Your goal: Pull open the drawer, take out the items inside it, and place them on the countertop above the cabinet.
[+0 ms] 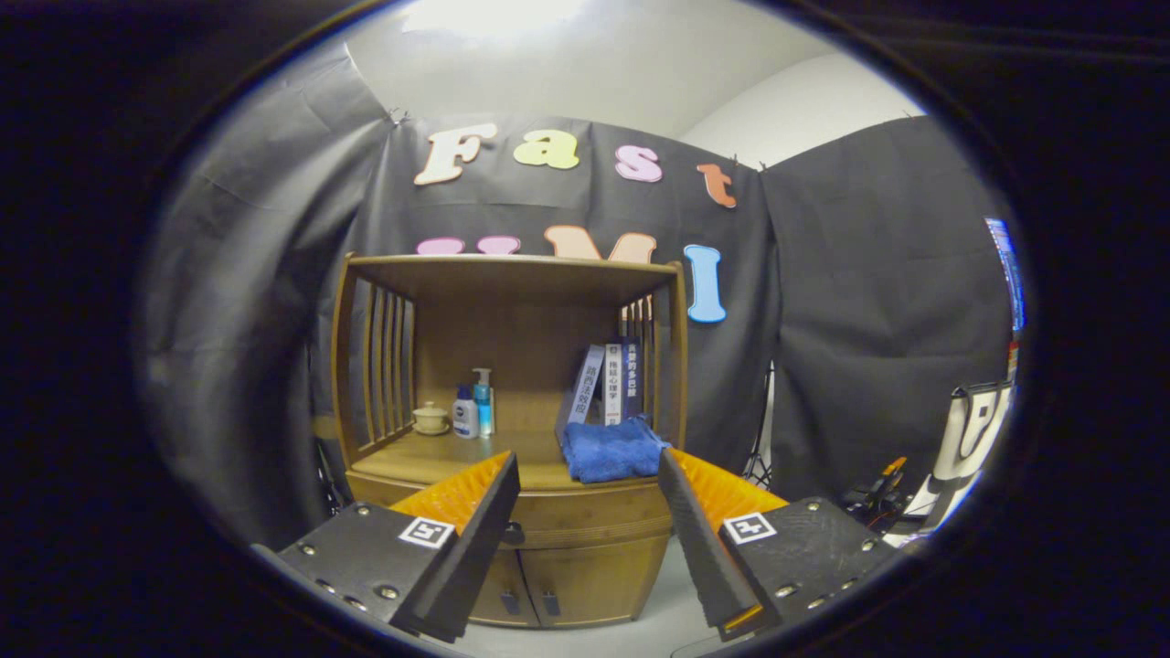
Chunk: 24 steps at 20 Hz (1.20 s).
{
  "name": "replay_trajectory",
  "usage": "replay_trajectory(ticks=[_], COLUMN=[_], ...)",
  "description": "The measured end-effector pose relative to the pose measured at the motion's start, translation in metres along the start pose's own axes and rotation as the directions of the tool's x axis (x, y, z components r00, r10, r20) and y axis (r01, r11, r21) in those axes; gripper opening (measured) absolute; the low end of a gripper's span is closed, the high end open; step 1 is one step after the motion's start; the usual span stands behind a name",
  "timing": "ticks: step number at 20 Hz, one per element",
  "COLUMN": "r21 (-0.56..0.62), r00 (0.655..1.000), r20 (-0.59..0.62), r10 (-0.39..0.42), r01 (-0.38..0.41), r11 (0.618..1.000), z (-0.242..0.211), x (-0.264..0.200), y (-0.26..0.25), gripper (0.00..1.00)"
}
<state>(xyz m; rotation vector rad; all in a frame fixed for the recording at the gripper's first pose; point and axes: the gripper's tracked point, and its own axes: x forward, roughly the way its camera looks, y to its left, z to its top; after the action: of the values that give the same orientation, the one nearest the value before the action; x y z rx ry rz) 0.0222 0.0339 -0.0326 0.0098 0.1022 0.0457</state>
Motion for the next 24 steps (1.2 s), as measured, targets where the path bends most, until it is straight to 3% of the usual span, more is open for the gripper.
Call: replay_trajectory(ticks=[5, 11, 19, 21, 24], r21=[0.027, 0.085, 0.14, 0.107, 0.103], r00=[0.997, 0.974, 0.913, 0.887, 0.852], r20=[-0.073, -0.2, -0.359, -0.421, -0.474], r10=[-0.003, 0.109, 0.194, 0.191, 0.222], r01=[0.005, -0.094, -0.153, -0.161, -0.197], r11=[1.0, 0.992, 0.978, 0.981, 0.975], z=[-0.043, -0.12, -0.21, -0.236, -0.266], x=[0.039, 0.084, 0.143, 0.158, 0.169], y=[0.022, 0.068, 0.101, 0.104, 0.118], gripper=[0.92, 0.92, 0.93, 0.84, 0.84])
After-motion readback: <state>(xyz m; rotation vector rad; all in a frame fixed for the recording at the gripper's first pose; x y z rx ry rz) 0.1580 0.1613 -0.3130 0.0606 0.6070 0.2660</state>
